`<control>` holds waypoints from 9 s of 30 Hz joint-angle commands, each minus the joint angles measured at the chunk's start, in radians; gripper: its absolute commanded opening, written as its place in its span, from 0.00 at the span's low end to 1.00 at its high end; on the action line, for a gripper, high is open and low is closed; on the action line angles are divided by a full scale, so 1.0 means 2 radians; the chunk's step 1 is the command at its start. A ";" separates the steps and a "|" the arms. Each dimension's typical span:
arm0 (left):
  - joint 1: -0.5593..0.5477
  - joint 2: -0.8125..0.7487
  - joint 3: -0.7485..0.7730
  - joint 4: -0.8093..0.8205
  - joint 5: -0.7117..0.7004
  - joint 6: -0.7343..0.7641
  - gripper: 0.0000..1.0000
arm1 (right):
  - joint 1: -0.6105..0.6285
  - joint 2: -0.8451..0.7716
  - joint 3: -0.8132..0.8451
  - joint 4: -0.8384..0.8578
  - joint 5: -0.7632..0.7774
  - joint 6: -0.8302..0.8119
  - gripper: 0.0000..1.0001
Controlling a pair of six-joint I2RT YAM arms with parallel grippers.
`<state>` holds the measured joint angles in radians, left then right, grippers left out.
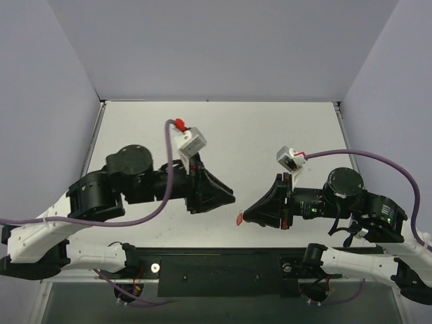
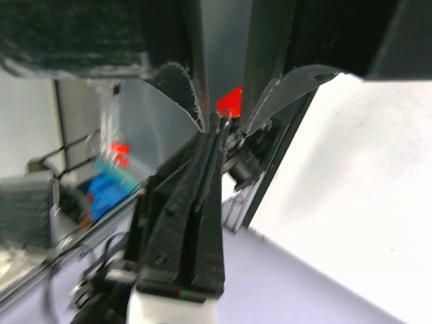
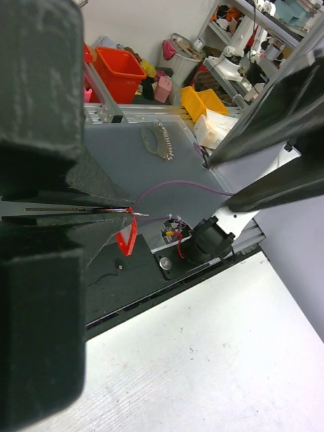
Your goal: Remove the keys from the keyring
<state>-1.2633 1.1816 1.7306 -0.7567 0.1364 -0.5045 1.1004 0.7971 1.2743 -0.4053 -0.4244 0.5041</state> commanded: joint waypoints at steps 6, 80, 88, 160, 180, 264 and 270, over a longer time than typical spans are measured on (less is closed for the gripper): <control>0.000 -0.174 -0.235 0.371 -0.064 -0.108 0.40 | 0.002 -0.020 -0.017 0.090 -0.012 0.019 0.00; -0.156 -0.036 -0.153 0.424 -0.302 -0.054 0.00 | 0.002 0.001 -0.007 0.242 0.201 0.023 0.00; -0.217 -0.003 -0.150 0.485 -0.401 -0.015 0.00 | 0.002 -0.019 -0.023 0.254 0.240 0.037 0.00; 0.019 -0.033 -0.029 0.145 0.062 -0.026 0.42 | -0.145 0.013 0.017 0.220 -0.252 0.125 0.00; 0.019 -0.033 -0.039 0.169 0.086 -0.047 0.35 | -0.144 0.019 0.028 0.204 -0.242 0.110 0.00; -0.281 0.063 -0.118 0.507 -0.587 0.098 0.00 | -0.095 -0.080 -0.139 0.288 0.225 0.134 0.00; -0.272 0.031 -0.068 0.322 -0.527 0.079 0.04 | -0.096 -0.087 -0.113 0.224 0.216 0.097 0.00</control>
<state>-1.8240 1.3262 1.4960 0.1555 -1.0222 -0.3252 0.9108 0.6357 0.9833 0.0845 0.0044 0.7650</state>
